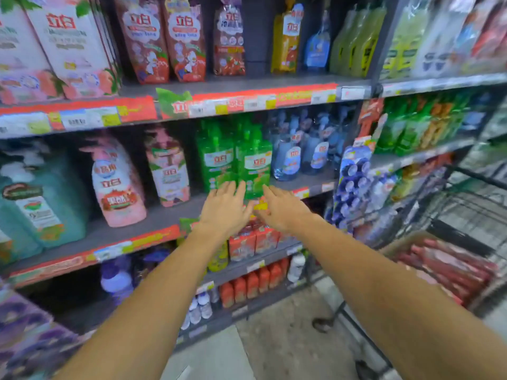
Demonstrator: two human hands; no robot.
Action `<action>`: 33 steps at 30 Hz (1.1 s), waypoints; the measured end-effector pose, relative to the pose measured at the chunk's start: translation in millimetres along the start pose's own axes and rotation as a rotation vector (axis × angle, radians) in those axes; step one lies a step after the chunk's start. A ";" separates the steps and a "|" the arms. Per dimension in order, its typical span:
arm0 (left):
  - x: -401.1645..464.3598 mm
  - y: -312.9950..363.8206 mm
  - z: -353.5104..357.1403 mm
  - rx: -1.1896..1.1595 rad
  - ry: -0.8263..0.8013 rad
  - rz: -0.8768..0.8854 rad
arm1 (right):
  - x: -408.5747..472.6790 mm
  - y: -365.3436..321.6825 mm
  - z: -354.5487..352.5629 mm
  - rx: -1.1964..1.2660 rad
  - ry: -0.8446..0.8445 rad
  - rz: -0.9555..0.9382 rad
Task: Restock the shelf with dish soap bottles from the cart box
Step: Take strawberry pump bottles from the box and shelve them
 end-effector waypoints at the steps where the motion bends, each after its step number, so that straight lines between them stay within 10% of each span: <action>1: -7.0 17.1 8.7 0.002 -0.041 0.029 | -15.8 13.1 5.4 0.011 -0.015 0.037; 14: -28.9 281.7 58.4 -0.012 -0.242 0.463 | -224.0 223.5 41.2 0.130 -0.104 0.477; 33: -43.2 674.9 144.6 -0.033 -0.446 0.611 | -472.0 540.8 82.9 0.173 -0.244 0.787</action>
Point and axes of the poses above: each hand's wrist, its own x-axis towards the middle knuckle, its own z-axis out of the palm, y = z × x, the point moved 6 cm from there along x, towards the middle knuckle, and after that the axes turned 2 degrees about -y, right-handed, at the moved point
